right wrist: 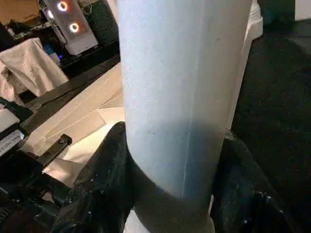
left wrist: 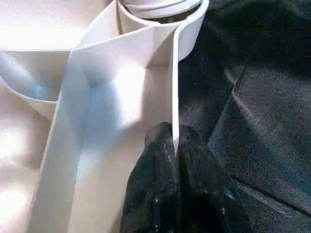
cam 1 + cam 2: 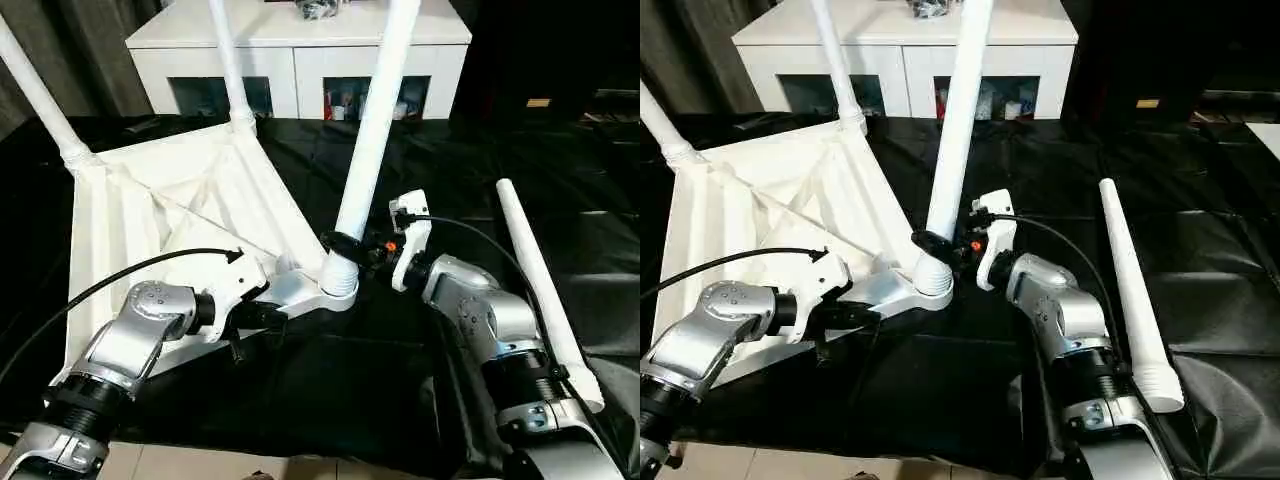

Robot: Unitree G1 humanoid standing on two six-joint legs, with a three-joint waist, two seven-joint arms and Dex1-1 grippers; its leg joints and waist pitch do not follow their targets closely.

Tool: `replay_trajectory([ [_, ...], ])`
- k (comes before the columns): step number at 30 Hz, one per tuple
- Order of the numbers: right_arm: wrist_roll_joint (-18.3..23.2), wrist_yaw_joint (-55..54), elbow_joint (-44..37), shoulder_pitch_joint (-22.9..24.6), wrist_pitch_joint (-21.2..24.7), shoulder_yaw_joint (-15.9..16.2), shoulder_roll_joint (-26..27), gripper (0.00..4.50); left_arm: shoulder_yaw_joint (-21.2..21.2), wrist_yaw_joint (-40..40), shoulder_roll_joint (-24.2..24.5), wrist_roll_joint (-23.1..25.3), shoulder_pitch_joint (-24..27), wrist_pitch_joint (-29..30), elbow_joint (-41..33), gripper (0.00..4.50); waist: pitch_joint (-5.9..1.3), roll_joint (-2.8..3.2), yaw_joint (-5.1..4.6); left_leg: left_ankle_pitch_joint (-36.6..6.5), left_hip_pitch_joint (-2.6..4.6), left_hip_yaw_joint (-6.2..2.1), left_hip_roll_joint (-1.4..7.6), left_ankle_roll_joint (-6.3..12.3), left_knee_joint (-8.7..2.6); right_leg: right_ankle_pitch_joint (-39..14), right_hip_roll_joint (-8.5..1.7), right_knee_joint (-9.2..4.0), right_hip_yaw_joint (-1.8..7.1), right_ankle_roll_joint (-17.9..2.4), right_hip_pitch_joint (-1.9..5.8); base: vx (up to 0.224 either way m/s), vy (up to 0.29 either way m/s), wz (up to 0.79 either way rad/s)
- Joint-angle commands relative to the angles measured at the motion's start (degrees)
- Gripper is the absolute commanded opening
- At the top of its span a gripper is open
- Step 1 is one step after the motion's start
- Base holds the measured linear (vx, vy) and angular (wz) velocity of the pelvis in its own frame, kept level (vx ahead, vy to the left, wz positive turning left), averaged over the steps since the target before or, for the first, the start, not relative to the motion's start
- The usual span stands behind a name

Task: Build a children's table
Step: Insert table leg to table base

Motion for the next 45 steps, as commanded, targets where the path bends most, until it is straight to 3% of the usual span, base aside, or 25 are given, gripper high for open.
replay_trajectory([
  [1, -2.98, -0.7, 1.8, 0.69, -0.94, 1.29, -0.75, 1.85, 1.73, -0.35, -1.05, -2.41, 0.25, -0.67, -1.74, 0.0, -3.82, -0.93, -0.12, -1.3, 0.39, -0.93, 2.99, 2.9, -3.99, 5.44, -4.39, -3.54, 2.1, -14.47, 2.92, 0.0, 0.0, 0.0],
  [10, -6.62, -4.87, -3.17, 6.09, -6.52, 1.71, -1.67, 1.85, 2.84, 0.8, -1.13, -2.37, -0.16, -1.07, -1.11, 0.0, -3.7, -1.07, -0.18, -2.59, 0.47, -0.97, 3.01, 2.57, -4.16, 4.12, -4.32, -3.73, 2.17, -13.99, 2.85, 0.0, 0.0, 0.0],
  [11, -6.75, -5.3, -3.74, 6.69, -6.9, 1.54, -1.61, 1.85, 2.88, 0.84, -1.13, -2.36, -0.16, -1.1, -1.06, 0.0, -3.64, -0.82, -0.06, -2.82, 0.51, -0.95, 3.09, 2.34, -4.17, 3.96, -4.35, -3.86, 2.25, -13.64, 2.76, 0.0, 0.0, 0.0],
  [13, -7.09, -6.3, -4.83, 8.01, -7.38, 1.26, -1.51, 1.85, 3.03, 0.86, -1.12, -2.39, -0.19, -1.13, -0.96, 0.0, -3.82, -0.93, -0.06, -1.98, 0.49, -1.02, 3.02, 2.36, -4.12, 6.01, -4.24, -3.58, 2.23, -13.72, 2.89, 0.0, 0.0, 0.0],
  [14, -7.05, -6.67, -5.21, 8.58, -7.26, 1.06, -1.4, 1.85, 3.1, 0.86, -1.14, -2.4, -0.23, -1.07, -0.92, 0.0, -3.75, -0.53, 0.0, -2.26, 0.48, -1.07, 3.0, 2.33, -4.14, 6.1, -4.26, -3.62, 2.2, -13.71, 2.83, 0.0, 0.0, 0.0],
  [19, -8.68, -7.82, -6.84, 12.04, -6.81, 2.59, -2.17, 1.85, 3.26, 0.82, -1.27, -2.31, -0.36, -1.13, -0.6, 0.0, -3.69, -0.56, -0.13, -3.81, 0.48, -1.18, 3.04, 1.53, -4.34, 5.24, -4.25, -3.83, 2.2, -13.47, 2.96, 0.0, 0.0, 0.0],
  [22, -10.78, -7.12, -7.65, 12.82, -5.87, 5.16, -3.43, 1.85, 3.22, 0.74, -1.23, -2.23, -0.6, -1.25, -0.3, 0.0, -3.51, -0.5, -0.22, -5.07, 0.52, -1.16, 2.98, 0.91, -4.47, 3.47, -4.22, -4.01, 2.22, -13.21, 2.96, 0.0, 0.0, 0.0],
  [25, -13.09, -5.08, -8.58, 12.15, -3.94, 9.22, -5.4, 1.84, 3.03, 0.45, -1.02, -2.0, -0.94, -1.33, -0.09, 0.0, -3.51, -0.52, -0.29, -5.31, 0.55, -1.18, 2.95, 0.6, -4.48, 3.12, -4.17, -4.05, 2.25, -12.96, 3.0, 0.0, 0.0, 0.0],
  [29, -14.28, -3.0, -6.74, 9.28, -1.97, 11.78, -6.07, 1.84, 2.77, 0.24, -0.83, -1.67, -1.3, -1.7, 0.33, 0.0, -3.4, -0.74, -0.44, -6.33, 0.63, -1.21, 3.04, 0.49, -4.61, 1.31, -4.23, -4.21, 2.3, -13.12, 2.96, 0.0, 0.0, 0.0],
  [38, -13.87, -0.09, 2.44, 0.89, 1.51, 12.89, -4.63, 1.84, 2.5, -0.21, -0.73, -1.64, -1.38, -1.99, 0.3, 0.0, -3.18, -0.71, -1.05, -8.5, 0.66, -1.27, 3.12, -0.23, -4.86, -1.29, -4.34, -4.4, 2.34, -14.23, 2.92, 0.0, 0.0, 0.0],
  [40, -13.58, 0.77, 4.82, -0.35, 2.93, 12.75, -4.17, 1.84, 2.5, -0.18, -0.78, -1.63, -1.32, -2.01, 0.16, 0.0, -3.09, -0.95, -1.44, -9.61, 0.76, -1.28, 3.15, -0.46, -5.05, -2.97, -4.41, -4.57, 2.27, -14.2, 2.9, 0.0, 0.0, 0.0],
  [45, -14.67, 1.91, 6.57, 0.25, 2.97, 14.06, -4.81, 1.84, 2.83, -0.07, -0.68, -1.81, -1.14, -1.98, -0.03, 0.0, -2.96, -1.11, -1.58, -10.4, 0.81, -1.32, 3.3, -0.52, -5.19, -6.17, -4.61, -4.87, 2.45, -13.75, 2.8, 0.0, 0.0, 0.0],
])
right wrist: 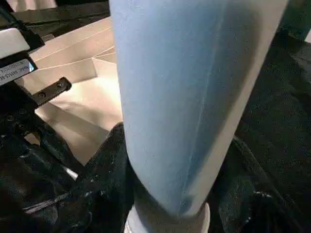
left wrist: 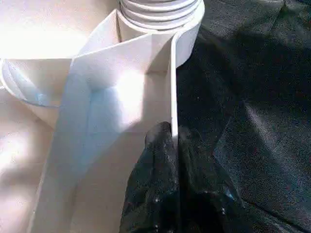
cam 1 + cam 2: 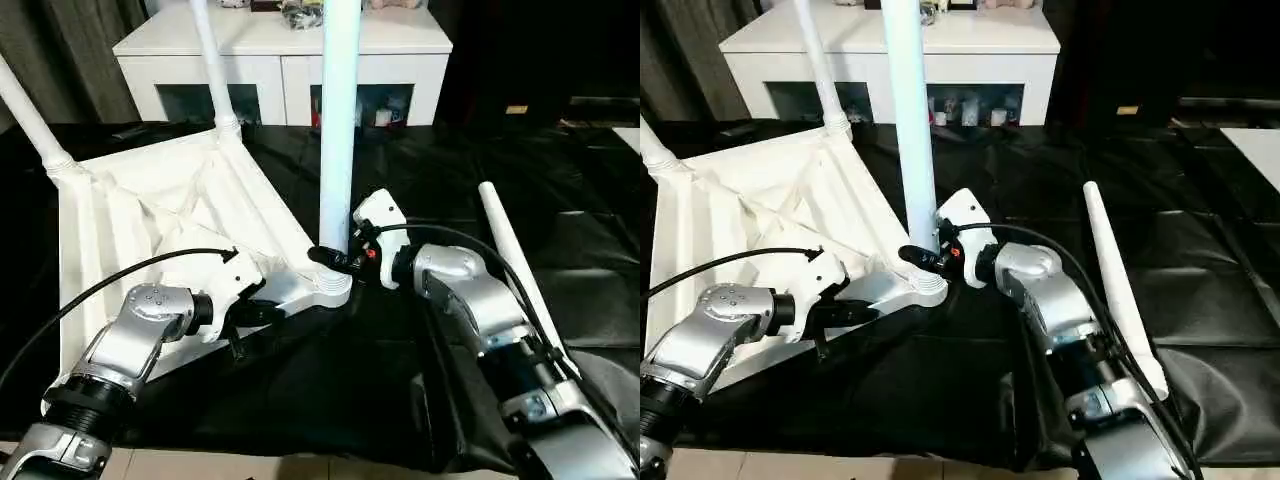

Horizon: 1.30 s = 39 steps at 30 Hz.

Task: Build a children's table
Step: Insert table leg to table base

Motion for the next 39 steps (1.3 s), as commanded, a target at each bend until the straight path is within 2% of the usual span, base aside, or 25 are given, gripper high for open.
replay_trajectory([
  [1, -3.77, -0.09, 7.42, 3.6, 4.52, 3.72, -1.17, 1.84, 1.51, -1.03, -0.29, -1.81, -1.16, -1.63, -2.02, 0.0, -2.74, -0.06, 0.1, -10.34, 0.41, -1.36, 3.28, -0.25, -5.23, -6.19, -4.59, -4.87, 2.46, -13.65, 2.08, 0.0, 0.0, 0.0],
  [6, -4.2, 0.08, 8.24, 4.14, 3.4, 3.88, -0.97, 1.84, 1.84, -1.3, 0.24, -1.89, -1.0, -1.79, -1.77, 0.0, -2.72, 0.12, 0.03, -10.94, 0.56, -1.3, 3.2, -0.62, -5.23, -4.81, -4.57, -4.88, 2.54, -13.96, 2.05, 0.0, 0.0, 0.0],
  [8, -4.41, -0.38, 8.64, 4.4, 2.91, 3.77, -0.8, 1.84, 1.99, -1.09, 0.48, -1.72, -0.96, -1.43, -1.41, 0.0, -2.68, 0.28, 0.01, -11.91, 0.65, -1.36, 3.23, -0.87, -5.34, -5.73, -4.55, -4.92, 2.51, -13.92, 2.02, 0.0, 0.0, 0.0],
  [10, -5.26, -4.57, 10.55, 4.46, 1.34, 2.52, 0.43, 1.84, 2.54, 1.95, -0.14, -0.59, -1.92, 0.01, 1.27, 0.0, -2.55, 0.16, -0.14, -13.05, 0.69, -1.34, 3.21, -1.17, -5.48, -6.91, -4.51, -5.06, 2.51, -13.86, 1.88, 0.0, 0.0, 0.0],
  [13, -5.79, -9.21, 12.15, 4.22, 0.86, 1.1, 1.94, 1.84, 3.05, 5.42, -1.82, 0.11, -2.85, 1.0, 3.1, 0.0, -1.81, 0.1, -0.44, -18.62, 1.28, -1.5, 3.07, -2.43, -6.06, -17.8, -4.62, -6.08, 2.67, -12.12, 1.38, 0.0, 0.0, 0.0],
  [14, -5.9, -14.0, 13.5, 3.95, 0.91, -0.5, 3.72, 1.84, 3.31, 9.12, -4.21, 0.72, -3.68, 1.72, 4.36, 0.0, -1.91, 0.16, -0.42, -19.73, 1.59, -1.67, 3.16, -2.79, -6.07, -21.41, -4.9, -6.43, 2.83, -11.05, 1.2, 0.0, 0.0, 0.0],
  [17, -6.05, -18.75, 14.72, 3.66, 0.97, -1.92, 5.5, 1.84, 3.39, 13.02, -6.91, 1.38, -4.62, 3.03, 5.53, 0.0, -1.98, -0.05, -0.5, -19.74, 1.69, -1.8, 3.1, -3.17, -6.38, -23.41, -4.76, -6.89, 2.76, -9.52, 1.0, 0.0, 0.0, 0.0],
  [20, -6.24, -29.62, 18.97, 2.15, 0.6, -4.9, 9.41, 1.84, 3.39, 24.25, -14.25, 3.71, -8.6, 7.84, 10.14, 0.0, -2.09, -0.07, -0.48, -18.32, 1.7, -1.55, 3.08, -2.93, -6.41, -21.88, -4.67, -7.09, 2.86, -9.43, 0.85, 0.0, 0.0, 0.0],
  [21, -6.18, -32.21, 20.06, 1.72, 0.58, -5.67, 10.28, 1.84, 3.02, 26.29, -15.76, 4.39, -9.65, 8.55, 11.39, 0.0, -2.1, -0.08, -0.35, -18.61, 1.97, -1.49, 2.95, -2.93, -6.31, -22.4, -4.6, -7.32, 2.82, -9.35, 0.64, 0.0, 0.0, 0.0],
  [23, -6.12, -35.9, 21.72, 0.99, 0.35, -6.71, 11.6, 1.84, 2.25, 28.84, -18.03, 5.29, -11.34, 9.37, 13.52, 0.0, -2.06, 0.18, -0.22, -20.14, 2.16, -1.61, 2.95, -2.81, -6.34, -23.86, -4.74, -7.6, 2.83, -8.81, 0.49, 0.0, 0.0, 0.0],
  [24, -6.12, -35.9, 21.72, 0.99, 0.35, -6.71, 11.6, 1.84, 2.25, 28.84, -18.03, 5.29, -11.34, 9.37, 13.52, 0.0, -2.06, 0.19, -0.31, -20.09, 1.91, -1.68, 2.95, -2.82, -6.51, -23.56, -4.73, -7.61, 2.77, -8.61, 0.63, 0.0, 0.0, 0.0],
  [25, -6.73, -40.84, 23.88, -0.19, -0.36, -7.66, 13.17, 1.84, 0.4, 31.45, -20.94, 7.24, -13.43, 9.93, 16.04, 0.0, -2.22, 0.18, -0.43, -19.93, 1.65, -1.8, 3.03, -3.04, -6.85, -20.87, -4.53, -7.49, 2.63, -8.13, 0.79, 0.0, 0.0, 0.0],
  [27, -7.05, -43.19, 25.21, -0.96, -0.77, -8.26, 14.0, 1.84, 0.08, 32.46, -22.49, 7.65, -14.29, 10.48, 17.18, 0.0, -2.36, 0.48, -0.42, -21.31, 2.27, -1.67, 2.95, -3.58, -6.73, -19.57, -4.41, -7.57, 2.57, -8.36, 0.37, 0.0, 0.0, 0.0],
  [28, -7.19, -44.85, 26.09, -1.46, -1.08, -8.76, 14.55, 1.84, -0.05, 33.06, -23.4, 7.84, -14.72, 10.76, 17.78, 0.0, -2.36, 0.63, -0.41, -21.65, 2.24, -1.76, 3.03, -3.6, -6.81, -18.99, -4.5, -7.54, 2.56, -8.57, 0.52, 0.0, 0.0, 0.0],
  [30, -7.72, -47.65, 27.69, -2.66, -2.47, -9.71, 15.19, 1.84, 0.39, 35.02, -24.58, 8.22, -15.69, 11.02, 19.1, 0.0, -2.51, 0.49, -0.46, -20.54, 1.68, -1.94, 3.12, -3.54, -7.15, -15.54, -4.59, -7.33, 2.36, -8.66, 1.17, 0.0, 0.0, 0.0],
  [32, -7.46, -48.79, 28.32, -3.29, -3.34, -10.71, 15.35, 1.84, 1.04, 35.92, -24.78, 8.11, -16.09, 10.91, 19.56, 0.0, -2.61, 0.49, -0.47, -20.66, 1.86, -1.8, 3.04, -3.42, -7.03, -13.61, -4.54, -7.27, 2.45, -8.9, 1.02, 0.0, 0.0, 0.0],
  [33, -6.96, -49.14, 29.16, -3.92, -4.1, -11.59, 15.53, 1.84, 1.64, 36.39, -24.78, 7.88, -16.52, 10.9, 20.13, 0.0, -2.7, 0.55, -0.55, -20.02, 1.47, -1.91, 3.04, -3.24, -7.11, -12.23, -4.63, -7.08, 2.42, -9.01, 1.39, 0.0, 0.0, 0.0],
  [35, -6.06, -49.33, 30.19, -4.65, -5.24, -12.78, 16.02, 1.84, 1.91, 36.27, -24.42, 7.88, -16.97, 10.38, 21.04, 0.0, -2.9, 0.41, -0.53, -18.26, 1.17, -1.95, 3.07, -2.76, -7.09, -10.31, -4.69, -6.9, 2.32, -8.94, 1.75, 0.0, 0.0, 0.0],
  [37, -5.11, -49.13, 30.72, -5.14, -6.08, -14.07, 16.52, 1.84, 2.08, 35.75, -24.11, 7.9, -17.2, 9.7, 21.53, 0.0, -2.82, 0.29, -0.49, -17.91, 1.13, -1.8, 3.05, -2.23, -7.01, -10.32, -4.72, -7.01, 2.38, -9.2, 1.65, 0.0, 0.0, 0.0],
  [39, -4.59, -48.58, 31.36, -5.66, -6.75, -14.78, 16.94, 1.84, 2.32, 35.34, -23.93, 7.91, -17.34, 9.4, 21.68, 0.0, -2.81, 0.3, -0.5, -18.55, 1.24, -1.73, 3.05, -2.12, -7.04, -12.45, -4.77, -7.25, 2.43, -9.21, 1.56, 0.0, 0.0, 0.0],
])
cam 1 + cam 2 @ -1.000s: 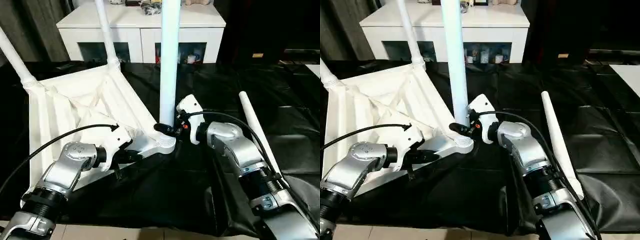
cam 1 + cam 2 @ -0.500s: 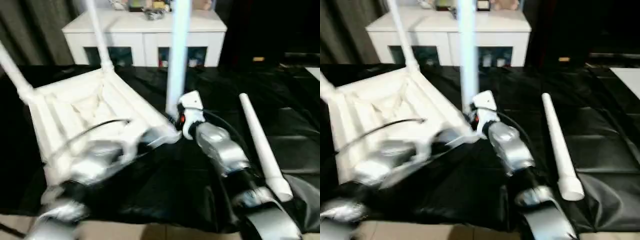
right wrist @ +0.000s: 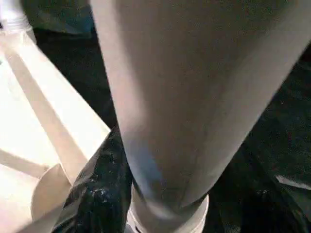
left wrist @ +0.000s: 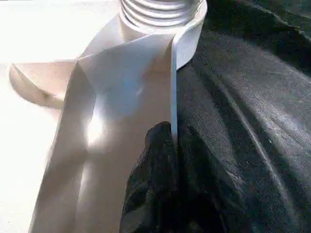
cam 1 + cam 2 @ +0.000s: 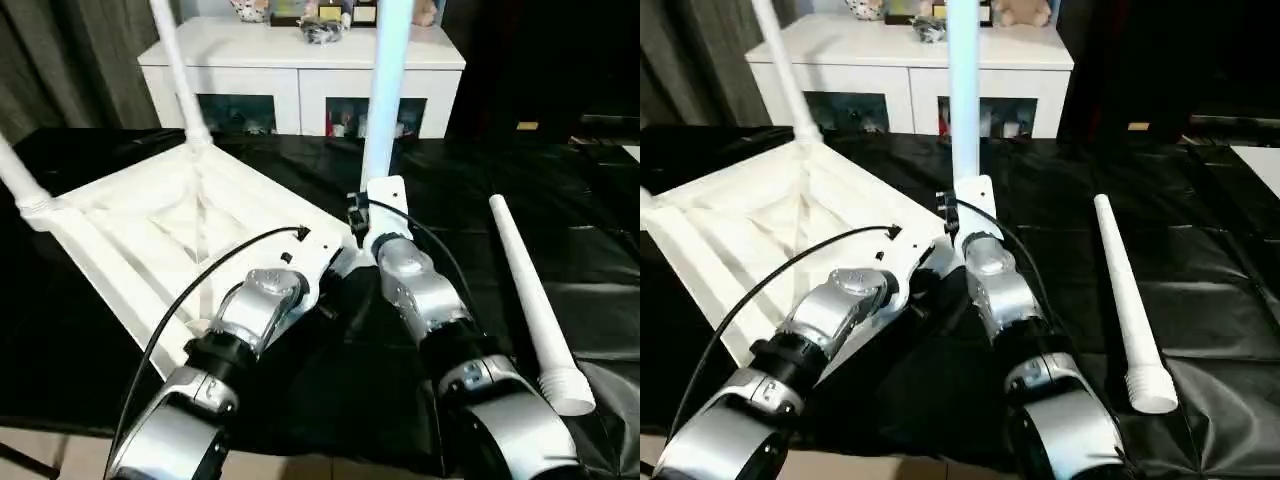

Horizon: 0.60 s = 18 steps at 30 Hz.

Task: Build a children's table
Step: Insert table leg to table base

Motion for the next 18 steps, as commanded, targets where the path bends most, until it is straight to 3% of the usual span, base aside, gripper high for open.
replay_trajectory([
  [1, 2.51, 0.61, 7.44, 3.4, 3.46, -1.44, 1.23, 1.84, 1.79, 2.27, 1.31, 1.11, -0.94, -0.57, 1.73, 0.0, -1.68, 0.18, -0.27, -18.09, 0.35, -1.84, 3.33, -1.82, -5.66, -12.91, -4.76, -5.22, 2.38, -9.6, 0.42, 0.0, 0.0, 0.0],
  [5, 3.56, 1.66, 8.29, 2.65, 2.72, -2.5, 1.63, 1.84, 1.63, 1.34, 1.65, 0.73, -0.91, -1.23, 1.59, 0.0, -1.57, 0.28, -0.26, -17.27, 0.25, -1.8, 3.46, -1.54, -5.8, -12.99, -4.76, -5.32, 2.38, -9.68, 0.42, 0.0, 0.0, 0.0],
  [10, 4.82, 10.05, 6.96, 1.88, 2.58, -3.24, -0.18, 1.84, 0.13, -6.75, 4.63, -0.68, 1.19, -2.79, -2.71, 0.0, -1.61, 0.34, -0.33, -16.6, 0.07, -1.86, 3.6, -1.17, -5.9, -12.67, -4.86, -5.24, 2.38, -10.36, 0.56, 0.0, 0.0, 0.0],
  [14, 3.51, 22.12, 4.05, 2.35, 7.1, 0.71, -5.61, 1.84, -2.9, -19.36, 11.88, -2.25, 5.07, -3.72, -10.41, 0.0, -2.15, 0.53, -0.95, -9.22, -1.08, -1.85, 3.55, 1.02, -5.31, -0.98, -4.79, -4.02, 1.99, -12.73, 1.74, 0.0, 0.0, 0.0],
  [18, 2.25, 32.84, 1.52, 3.09, 10.48, 4.31, -10.62, 1.84, -4.28, -29.09, 18.21, -4.47, 7.88, -5.4, -16.55, 0.0, -2.34, 0.87, -0.89, -4.79, -0.47, -1.19, 3.72, 3.26, -4.5, 7.34, -4.55, -3.44, 1.83, -15.39, 1.23, 0.0, 0.0, 0.0],
])
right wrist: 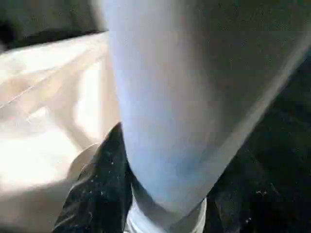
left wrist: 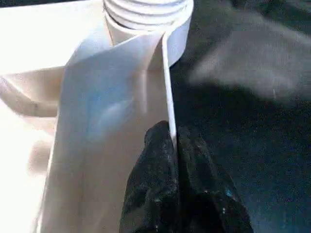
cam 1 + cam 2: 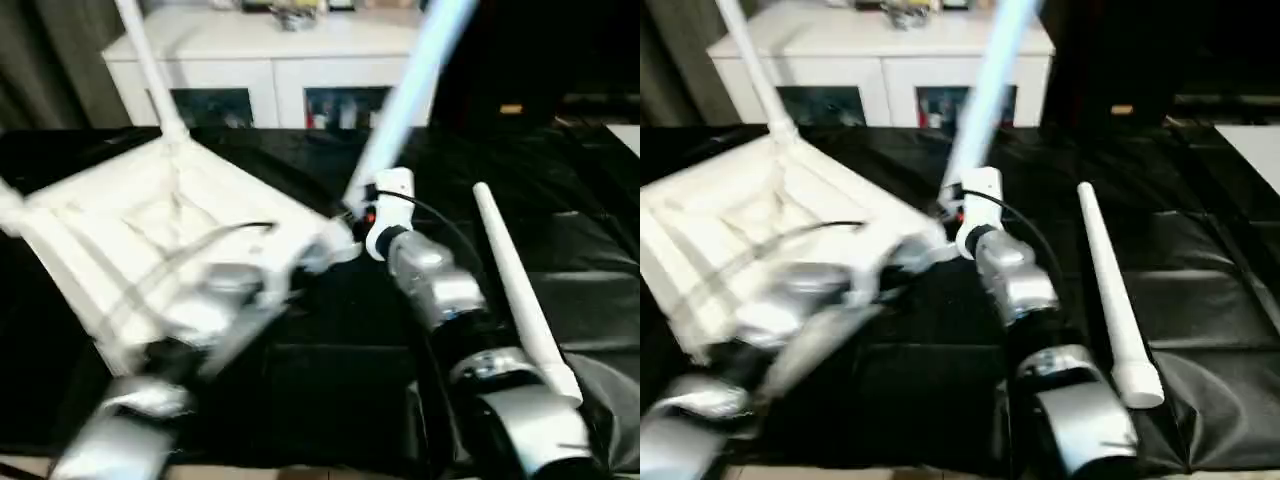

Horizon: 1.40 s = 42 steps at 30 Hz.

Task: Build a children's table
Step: Insert table leg to table base

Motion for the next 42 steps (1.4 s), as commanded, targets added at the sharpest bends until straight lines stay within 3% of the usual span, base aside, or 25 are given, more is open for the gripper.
replay_trajectory([
  [1, -3.5, 6.13, 3.97, 4.37, 7.17, 3.62, -5.21, 1.84, -2.84, -12.57, 4.13, -3.18, 2.32, -2.33, -7.84, 0.0, -2.64, 0.44, 0.4, -4.61, 0.39, -1.25, 3.43, 3.36, -3.67, 8.5, -4.91, -3.23, 2.18, -15.53, 2.44, 0.0, 0.0, 0.0],
  [3, -4.39, 13.67, 1.73, 5.22, 8.22, 6.85, -8.65, 1.84, -2.85, -17.63, 7.71, -5.53, 4.3, -1.08, -12.93, 0.0, -2.68, 0.83, 0.53, -3.39, 0.22, -1.17, 3.75, 3.37, -3.52, 13.86, -4.53, -2.44, 1.61, -15.97, 2.45, 0.0, 0.0, 0.0],
  [6, -4.69, 22.15, -0.64, 5.92, 9.49, 10.24, -12.42, 1.84, -2.68, -20.59, 11.32, -6.86, 5.45, 0.16, -16.67, 0.0, -2.77, 0.73, 0.97, -2.31, 0.71, -0.86, 3.66, 3.44, -3.18, 16.28, -4.34, -2.21, 1.25, -16.44, 2.23, 0.0, 0.0, 0.0],
  [10, -5.96, 28.13, -1.81, 6.23, 8.6, 13.07, -15.4, 1.84, -2.1, -22.51, 13.63, -7.22, 5.95, 0.0, -18.01, 0.0, -2.61, 0.36, 1.71, -5.43, 0.85, -0.81, 3.7, 2.59, -3.44, 11.29, -4.72, -2.55, 1.25, -16.49, 2.37, 0.0, 0.0, 0.0],
  [11, -6.32, 29.01, -1.95, 6.25, 8.16, 13.55, -15.9, 1.84, -1.95, -22.62, 13.94, -7.07, 5.95, -0.23, -17.97, 0.0, -2.5, 0.53, 1.94, -6.57, 0.94, -0.81, 3.76, 2.18, -3.55, 8.7, -4.74, -2.72, 1.22, -16.27, 2.32, 0.0, 0.0, 0.0],
  [12, -6.42, 32.32, -2.78, 6.47, 7.66, 15.0, -17.41, 1.84, -1.7, -23.38, 15.03, -7.29, 6.08, -0.51, -17.99, 0.0, -2.37, 0.21, 2.04, -7.31, 0.94, -0.71, 3.81, 1.94, -3.63, 6.8, -4.79, -2.9, 1.33, -16.12, 2.25, 0.0, 0.0, 0.0],
  [15, -6.88, 34.19, -2.99, 6.47, 7.0, 16.24, -18.25, 1.84, -1.78, -24.13, 15.88, -7.51, 6.28, -0.48, -18.12, 0.0, -2.24, 0.57, 2.51, -8.89, 0.98, -0.77, 3.85, 0.97, -3.82, 2.73, -4.95, -3.09, 1.45, -15.55, 2.14, 0.0, 0.0, 0.0],
  [17, -7.89, 36.3, -2.52, 5.74, 6.03, 18.13, -18.84, 1.84, -2.07, -24.49, 16.68, -7.6, 6.43, -0.14, -18.7, 0.0, -2.23, 0.42, 2.55, -9.64, 0.94, -0.89, 3.86, 0.14, -3.99, 1.46, -4.94, -3.14, 1.49, -15.25, 2.21, 0.0, 0.0, 0.0],
  [19, -8.05, 36.72, -1.88, 5.15, 5.71, 18.63, -18.73, 1.84, -1.98, -24.03, 16.5, -7.47, 6.45, -0.16, -18.88, 0.0, -2.3, 0.07, 2.47, -8.9, 0.82, -0.91, 3.75, 0.16, -3.94, 2.13, -4.86, -3.07, 1.48, -15.25, 2.3, 0.0, 0.0, 0.0],
  [25, -7.93, 36.76, -2.62, 5.45, 5.45, 19.44, -18.76, 1.84, -1.59, -23.05, 15.89, -7.67, 6.99, 0.48, -19.95, 0.0, -2.61, -0.09, 2.61, -5.29, 0.67, -0.94, 3.67, 1.17, -3.55, 6.44, -4.84, -2.59, 1.33, -15.54, 2.46, 0.0, 0.0, 0.0],
  [31, -8.3, 35.81, -4.36, 6.91, 4.04, 20.85, -17.32, 1.84, -1.22, -20.0, 13.49, -7.67, 7.15, -0.4, -19.91, 0.0, -2.56, -0.47, 2.49, -6.47, 0.76, -0.9, 3.67, 1.1, -3.61, 5.6, -4.81, -2.73, 1.36, -15.42, 2.44, 0.0, 0.0, 0.0],
  [34, -7.94, 36.17, -5.18, 7.54, 4.52, 21.27, -17.39, 1.84, -1.24, -19.78, 13.15, -7.84, 7.0, -0.03, -20.28, 0.0, -2.62, -0.42, 2.57, -6.79, 0.9, -0.95, 3.73, 0.82, -3.65, 4.96, -4.78, -2.75, 1.36, -15.11, 2.43, 0.0, 0.0, 0.0],
  [38, -7.69, 36.83, -6.23, 9.04, 5.07, 21.81, -18.1, 1.84, -1.11, -19.63, 12.81, -7.91, 6.74, -0.18, -20.05, 0.0, -2.74, -0.38, 2.68, -5.47, 0.87, -0.92, 3.58, 1.05, -3.42, 7.99, -4.68, -2.56, 1.32, -15.25, 2.51, 0.0, 0.0, 0.0],
  [39, -7.71, 36.95, -6.27, 9.56, 4.95, 21.85, -18.33, 1.84, -1.21, -19.55, 12.7, -7.87, 6.86, -0.13, -20.24, 0.0, -2.79, 0.1, 2.78, -5.35, 0.89, -1.01, 3.56, 1.1, -3.36, 8.37, -4.72, -2.46, 1.28, -15.32, 2.5, 0.0, 0.0, 0.0],
  [42, -7.54, 36.87, -6.02, 9.99, 5.27, 21.57, -18.18, 1.84, -1.26, -19.77, 12.7, -7.92, 6.82, -0.15, -20.15, 0.0, -2.8, -0.08, 2.72, -5.85, 0.89, -0.98, 3.55, 0.93, -3.37, 8.67, -4.66, -2.52, 1.22, -15.45, 2.58, 0.0, 0.0, 0.0],
])
